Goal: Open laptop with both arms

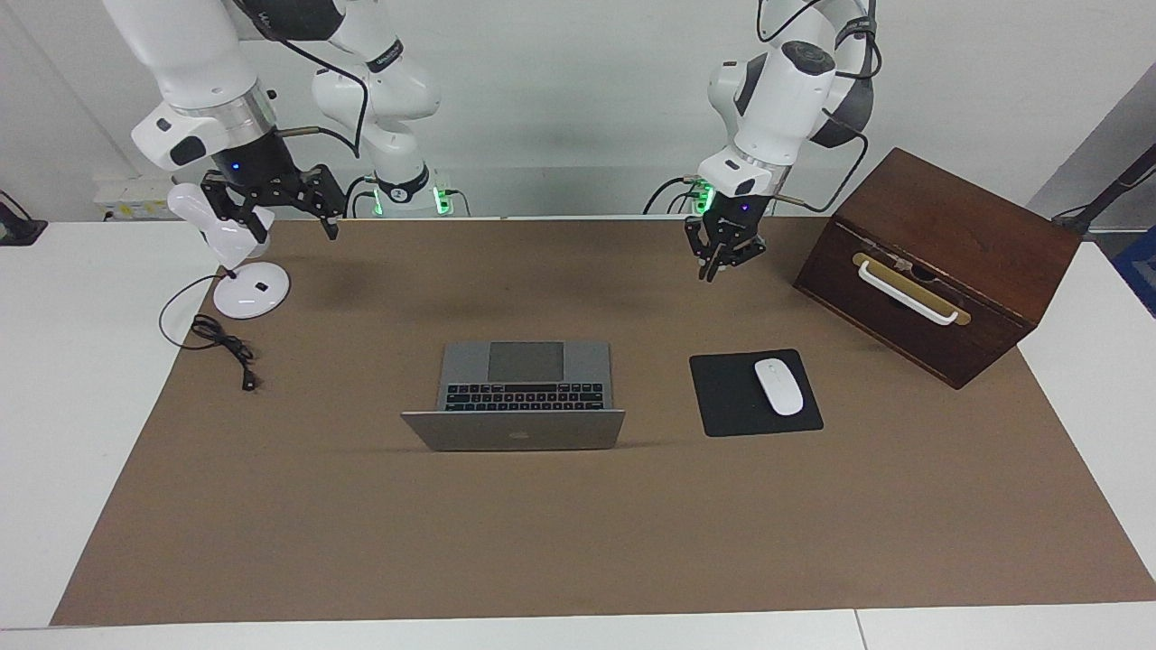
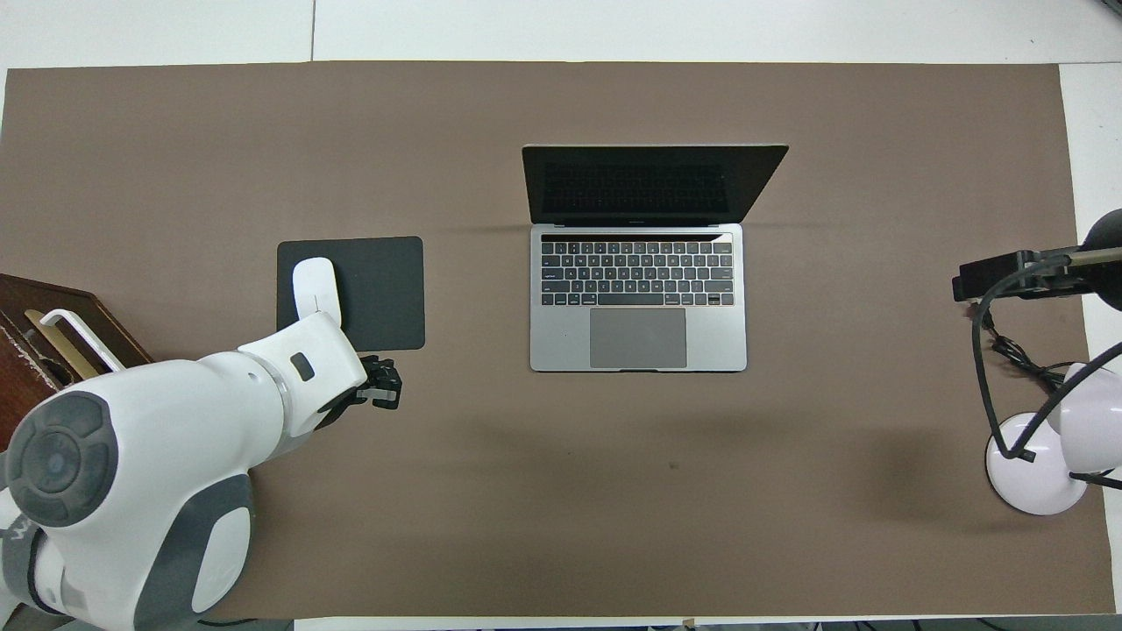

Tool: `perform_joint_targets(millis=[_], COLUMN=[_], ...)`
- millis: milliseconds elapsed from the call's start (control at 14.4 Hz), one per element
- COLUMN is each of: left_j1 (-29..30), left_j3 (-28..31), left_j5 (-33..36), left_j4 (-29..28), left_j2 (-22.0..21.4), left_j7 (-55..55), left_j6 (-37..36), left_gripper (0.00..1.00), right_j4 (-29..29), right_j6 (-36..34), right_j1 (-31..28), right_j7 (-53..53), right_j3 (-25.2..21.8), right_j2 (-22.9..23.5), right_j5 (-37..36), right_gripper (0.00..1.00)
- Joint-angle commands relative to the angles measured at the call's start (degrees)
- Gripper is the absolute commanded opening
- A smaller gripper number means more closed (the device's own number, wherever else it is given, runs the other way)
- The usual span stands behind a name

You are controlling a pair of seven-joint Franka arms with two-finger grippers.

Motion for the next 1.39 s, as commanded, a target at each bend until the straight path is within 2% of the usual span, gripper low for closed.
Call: perform_joint_targets(millis=[0, 347, 556, 834, 1181, 1320], left_j1=[3.92, 12.0, 18.86, 22.74, 25.73, 26.17], left_j3=[-0.51, -0.42, -0.51, -0.51, -0.42, -0.42], left_j5=[3.01, 3.1, 3.1, 3.1, 3.02, 3.02], left_j4=[4.75, 9.5, 13.28, 17.4, 30.23, 33.58], left_j2=[0.19, 0.19, 0.37, 1.42, 8.27, 10.03], left_j7=[0.35, 0.26, 0.0, -0.09, -0.09, -0.09], left_j6=[-7.93, -14.0, -16.56, -19.19, -26.22, -27.37], left_gripper=[1.0, 1.0, 1.0, 1.0, 1.0, 1.0], right_j4=[-1.38, 0.29, 0.55, 1.78, 2.4, 2.4], right_j6=[0.81, 0.81, 0.37, 0.02, 0.02, 0.02], right_j1=[-0.48, -0.75, -0.57, -0.57, -1.19, -1.19], right_j7=[-0.23, -0.06, -0.06, -0.06, -0.41, -0.41], right_j3=[0.2, 0.2, 0.2, 0.12, -0.06, -0.24], right_j2=[-1.18, -0.3, -0.3, -0.3, -0.3, -0.3], right_j5=[-0.28, -0.8, -0.89, -0.89, -0.72, -0.72], right_gripper=[1.0, 1.0, 1.0, 1.0, 1.0, 1.0])
